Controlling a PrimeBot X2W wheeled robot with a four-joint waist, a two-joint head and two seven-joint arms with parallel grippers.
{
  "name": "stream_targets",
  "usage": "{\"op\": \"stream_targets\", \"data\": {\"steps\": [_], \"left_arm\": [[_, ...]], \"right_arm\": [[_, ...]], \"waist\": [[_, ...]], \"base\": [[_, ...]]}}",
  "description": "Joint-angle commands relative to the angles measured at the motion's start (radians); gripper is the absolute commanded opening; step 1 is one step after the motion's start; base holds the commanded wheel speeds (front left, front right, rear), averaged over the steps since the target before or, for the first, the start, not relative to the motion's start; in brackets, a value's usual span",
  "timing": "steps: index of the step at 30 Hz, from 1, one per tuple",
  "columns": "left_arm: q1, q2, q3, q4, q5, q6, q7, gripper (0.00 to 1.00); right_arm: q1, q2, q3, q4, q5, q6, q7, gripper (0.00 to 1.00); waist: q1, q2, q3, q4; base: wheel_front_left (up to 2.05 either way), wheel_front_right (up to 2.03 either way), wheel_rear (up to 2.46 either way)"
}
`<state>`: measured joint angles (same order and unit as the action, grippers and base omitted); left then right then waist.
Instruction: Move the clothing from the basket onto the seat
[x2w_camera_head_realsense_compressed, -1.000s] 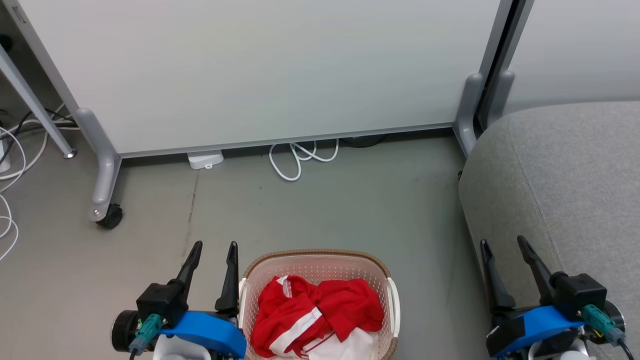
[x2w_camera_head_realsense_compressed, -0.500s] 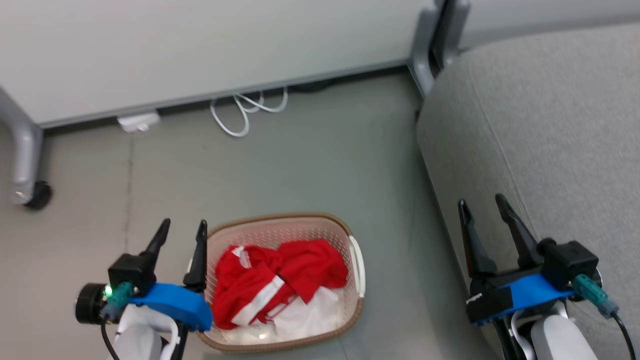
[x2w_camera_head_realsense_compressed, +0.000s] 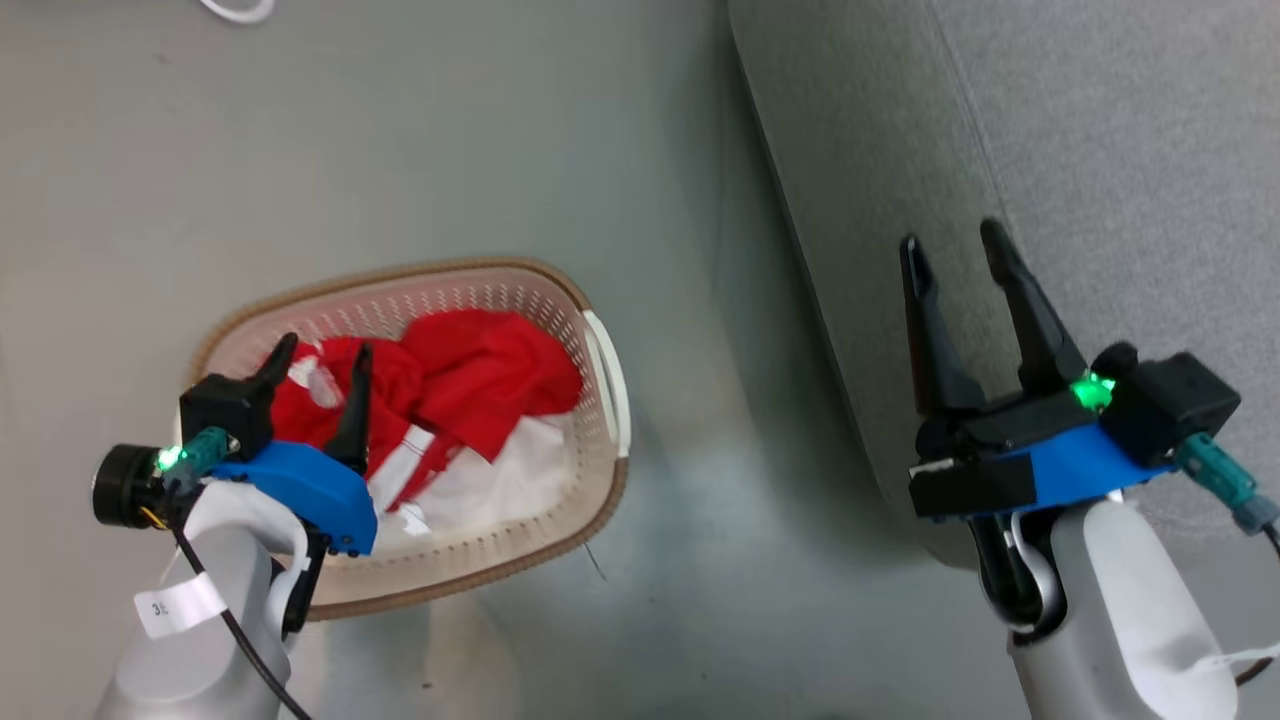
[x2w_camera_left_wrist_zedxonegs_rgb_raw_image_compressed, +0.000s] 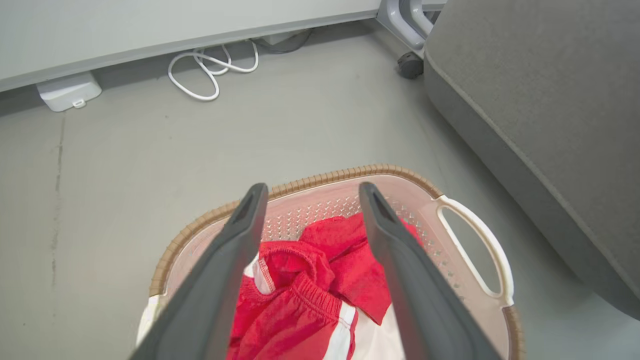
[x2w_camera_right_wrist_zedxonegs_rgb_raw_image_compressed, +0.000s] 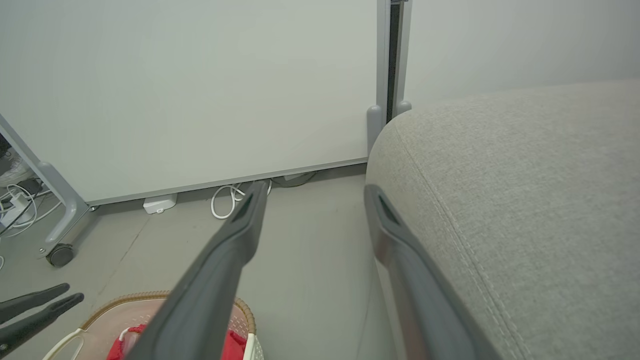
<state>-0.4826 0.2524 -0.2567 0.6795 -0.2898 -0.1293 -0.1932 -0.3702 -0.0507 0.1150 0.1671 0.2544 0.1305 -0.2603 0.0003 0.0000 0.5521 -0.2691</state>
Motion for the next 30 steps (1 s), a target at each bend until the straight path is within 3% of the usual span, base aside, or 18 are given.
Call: {"op": "stream_targets", "data": {"steps": [1, 12, 17, 23, 30], "left_arm": [[-0.032, 0.013, -0.011, 0.012, -0.001, -0.002, 0.007, 1.0], [-0.125, 0.081, -0.025, 0.125, -0.027, 0.012, 0.069, 1.0], [-0.139, 0.109, -0.005, 0.15, -0.032, 0.051, 0.093, 1.0], [-0.152, 0.13, 0.028, 0.169, -0.044, 0.132, 0.111, 1.0], [-0.167, 0.144, 0.026, 0.164, -0.049, 0.15, 0.151, 1.0]], "right_arm": [[-0.034, 0.001, 0.008, -0.016, 0.015, 0.0, -0.005, 1.0], [-0.076, 0.001, 0.085, -0.062, 0.104, 0.0, -0.005, 1.0], [-0.072, 0.001, 0.106, -0.07, 0.133, 0.0, -0.005, 1.0], [-0.073, 0.001, 0.13, -0.079, 0.155, 0.0, -0.005, 1.0], [-0.073, 0.001, 0.14, -0.079, 0.17, 0.0, -0.006, 1.0]], "waist": [[-0.0003, 0.0, 0.119, -0.075], [-0.0003, 0.0, 0.246, -0.143], [-0.0003, 0.0, 0.278, -0.171], [-0.0003, 0.0, 0.309, -0.196], [-0.0003, 0.0, 0.333, -0.203]], "base": [[0.0, 0.0, 0.0], [0.0, 0.0, 0.0], [0.0, 0.0, 0.0], [0.0, 0.0, 0.0], [0.0, 0.0, 0.0]]}}
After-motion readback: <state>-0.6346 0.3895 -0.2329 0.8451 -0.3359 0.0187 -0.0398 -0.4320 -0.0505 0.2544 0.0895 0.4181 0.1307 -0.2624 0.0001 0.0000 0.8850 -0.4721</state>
